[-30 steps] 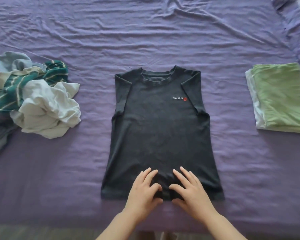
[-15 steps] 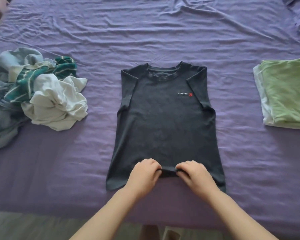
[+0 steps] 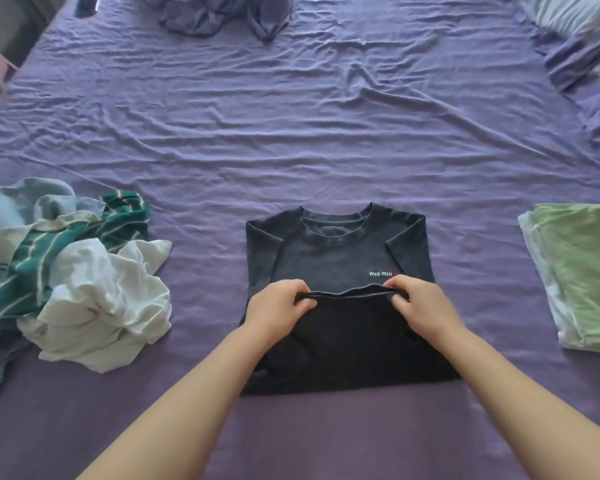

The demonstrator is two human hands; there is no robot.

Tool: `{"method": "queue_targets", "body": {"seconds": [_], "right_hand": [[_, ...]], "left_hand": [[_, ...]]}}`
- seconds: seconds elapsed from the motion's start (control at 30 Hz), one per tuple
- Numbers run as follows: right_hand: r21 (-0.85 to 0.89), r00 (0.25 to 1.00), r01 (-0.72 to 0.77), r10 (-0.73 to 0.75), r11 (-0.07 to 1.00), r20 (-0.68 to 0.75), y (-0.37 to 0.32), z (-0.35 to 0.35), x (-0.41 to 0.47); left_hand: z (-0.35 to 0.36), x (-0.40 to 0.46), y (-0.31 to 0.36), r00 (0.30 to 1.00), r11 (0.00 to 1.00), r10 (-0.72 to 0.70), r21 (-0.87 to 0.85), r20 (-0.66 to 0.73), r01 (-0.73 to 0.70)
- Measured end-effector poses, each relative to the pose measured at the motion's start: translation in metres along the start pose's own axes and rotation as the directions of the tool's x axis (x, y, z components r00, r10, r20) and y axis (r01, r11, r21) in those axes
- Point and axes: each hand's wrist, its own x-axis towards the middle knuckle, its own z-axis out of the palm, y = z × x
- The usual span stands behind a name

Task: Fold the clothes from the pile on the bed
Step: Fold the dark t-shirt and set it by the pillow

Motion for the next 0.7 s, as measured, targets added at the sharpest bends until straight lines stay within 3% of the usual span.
{"method": "queue_targets", "body": {"seconds": [0.13,0.33,0.53,0.7], "right_hand": [[0.176,0.985,-0.083,0.108,0.981,-0.134,-0.012,-0.005,0.045],[-0.190,0.975,-0.221,0.212,0.957,-0.064,0.003,0.006,0.069],[-0.113,0.960,-0.247,0.228,0.962,-0.160,-0.004,-0.014,0.084],[-0.090,0.948,-0.246,0.220,0.965,-0.228,-0.015,-0.024,0.119]], "left_hand": [[-0.016,0.048,-0.009,0.997,0.993,-0.071,-0.101,-0.019,0.069],[-0.006,0.071,-0.032,0.977,0.976,-0.215,0.039,0.000,0.215],[-0.023,0.092,-0.030,0.979,0.980,-0.190,-0.075,-0.073,0.185],[-0.042,0.129,-0.024,0.975,0.985,-0.159,0.040,-0.155,0.167]]}}
